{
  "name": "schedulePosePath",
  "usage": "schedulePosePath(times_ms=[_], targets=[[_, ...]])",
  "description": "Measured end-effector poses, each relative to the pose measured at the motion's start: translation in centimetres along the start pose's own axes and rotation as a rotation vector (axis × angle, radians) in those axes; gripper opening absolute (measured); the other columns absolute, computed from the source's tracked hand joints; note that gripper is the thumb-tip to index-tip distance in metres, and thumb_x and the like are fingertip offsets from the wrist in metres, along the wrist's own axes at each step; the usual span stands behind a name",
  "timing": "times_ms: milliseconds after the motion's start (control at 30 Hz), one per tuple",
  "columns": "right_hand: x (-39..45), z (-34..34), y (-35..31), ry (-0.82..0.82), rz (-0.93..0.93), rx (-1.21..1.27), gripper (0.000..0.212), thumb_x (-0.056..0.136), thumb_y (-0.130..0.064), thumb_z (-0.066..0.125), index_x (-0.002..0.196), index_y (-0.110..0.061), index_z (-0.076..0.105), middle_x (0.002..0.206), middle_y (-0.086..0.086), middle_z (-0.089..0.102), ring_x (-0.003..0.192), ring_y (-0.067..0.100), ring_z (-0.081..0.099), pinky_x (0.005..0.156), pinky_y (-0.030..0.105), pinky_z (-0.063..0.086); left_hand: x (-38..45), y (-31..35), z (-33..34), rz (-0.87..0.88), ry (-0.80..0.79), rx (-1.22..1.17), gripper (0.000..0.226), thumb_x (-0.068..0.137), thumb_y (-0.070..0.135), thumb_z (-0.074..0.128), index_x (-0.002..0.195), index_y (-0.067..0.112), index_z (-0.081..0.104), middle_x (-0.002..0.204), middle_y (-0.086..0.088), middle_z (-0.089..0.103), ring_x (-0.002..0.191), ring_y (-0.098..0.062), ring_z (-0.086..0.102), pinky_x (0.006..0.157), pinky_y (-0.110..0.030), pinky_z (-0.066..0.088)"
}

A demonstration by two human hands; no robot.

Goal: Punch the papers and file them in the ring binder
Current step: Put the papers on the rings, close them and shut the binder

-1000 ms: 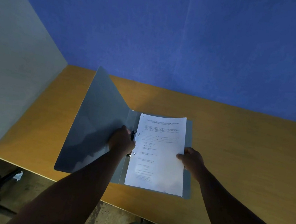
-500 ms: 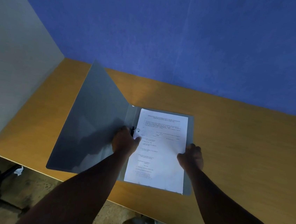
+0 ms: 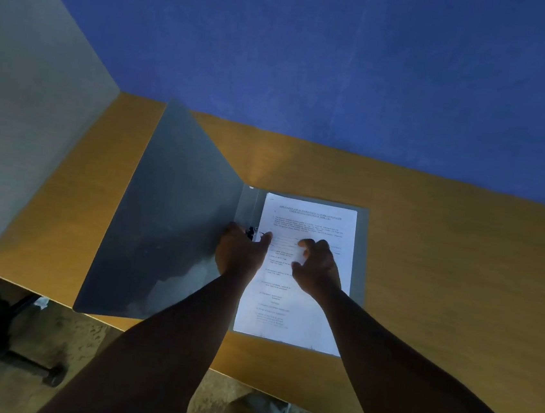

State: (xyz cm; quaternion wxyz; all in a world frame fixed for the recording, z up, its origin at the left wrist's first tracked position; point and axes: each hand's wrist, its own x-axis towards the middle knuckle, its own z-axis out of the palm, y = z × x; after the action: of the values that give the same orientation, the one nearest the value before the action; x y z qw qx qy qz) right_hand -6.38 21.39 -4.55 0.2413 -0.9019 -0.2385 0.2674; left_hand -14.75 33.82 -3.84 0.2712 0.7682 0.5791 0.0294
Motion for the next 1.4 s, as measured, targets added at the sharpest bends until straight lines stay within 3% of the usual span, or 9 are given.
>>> schedulePosePath(times_ms=[167,367,600,933,1100,1300,1400], targets=[[0.5,1.3,-1.6,-0.075,-0.045,-0.024,0.058,0.084,-0.022,0.072,0.137,-0.027,0.047,0.136,0.002,0.046,0.120,0.024,0.051,0.090,0.029,0.055,-0.1,0.1,0.2,-0.048,0.019,-0.022,0.058,0.079,0.062,0.068,0.108,0.013,0.060,0.103,-0.003,0.071,0.092,-0.024,0.071,0.066,-0.030,0.053],[1.7,2.5,-4.0,-0.133,-0.145,-0.008,0.053,0.087,-0.016,0.067,0.135,-0.031,0.050,0.132,0.007,0.049,0.123,0.028,0.046,0.094,0.036,0.051,-0.1,-0.3,0.6,-0.024,0.073,-0.087,0.050,0.078,0.064,0.067,0.094,0.017,0.063,0.088,0.001,0.071,0.081,-0.020,0.071,0.066,-0.028,0.054],[2.4,2.6,-4.8,-0.252,-0.029,-0.053,0.060,0.091,-0.032,0.062,0.145,-0.036,0.036,0.138,0.008,0.038,0.129,0.033,0.034,0.099,0.043,0.039,-0.3,-0.5,0.5,0.038,0.106,-0.097,0.042,0.083,0.059,0.067,0.087,0.017,0.066,0.082,0.002,0.072,0.077,-0.022,0.071,0.066,-0.028,0.052],[2.6,2.7,-4.6,-0.294,0.010,-0.006,0.063,0.088,-0.029,0.067,0.143,-0.038,0.039,0.139,0.004,0.035,0.127,0.031,0.033,0.099,0.044,0.039,-0.5,-0.8,0.2,0.090,0.090,-0.081,0.042,0.087,0.057,0.062,0.095,0.017,0.071,0.090,0.001,0.075,0.083,-0.022,0.072,0.066,-0.025,0.048],[2.3,2.7,-4.7,-0.249,0.028,0.057,0.041,0.087,-0.032,0.067,0.127,-0.032,0.055,0.135,0.001,0.041,0.124,0.027,0.035,0.097,0.040,0.041,-1.3,-1.2,0.0,0.129,0.071,-0.059,0.036,0.091,0.048,0.063,0.112,0.019,0.064,0.105,0.000,0.075,0.093,-0.024,0.072,0.075,-0.033,0.057],[1.9,2.4,-4.8,-0.254,0.074,0.121,0.052,0.085,-0.023,0.070,0.134,-0.023,0.052,0.136,0.002,0.040,0.125,0.026,0.034,0.103,0.041,0.040,-1.7,-1.9,0.2,0.172,0.053,0.000,0.031,0.093,0.029,0.063,0.121,0.018,0.055,0.115,-0.004,0.069,0.103,-0.026,0.068,0.077,-0.032,0.055],[1.8,2.3,-4.8,-0.257,0.076,0.145,0.053,0.083,-0.023,0.071,0.133,-0.022,0.052,0.135,0.002,0.041,0.125,0.026,0.035,0.103,0.042,0.042,-1.7,-1.8,0.1,0.175,0.045,0.014,0.033,0.093,0.029,0.063,0.122,0.016,0.056,0.117,-0.005,0.068,0.104,-0.027,0.067,0.079,-0.033,0.055]])
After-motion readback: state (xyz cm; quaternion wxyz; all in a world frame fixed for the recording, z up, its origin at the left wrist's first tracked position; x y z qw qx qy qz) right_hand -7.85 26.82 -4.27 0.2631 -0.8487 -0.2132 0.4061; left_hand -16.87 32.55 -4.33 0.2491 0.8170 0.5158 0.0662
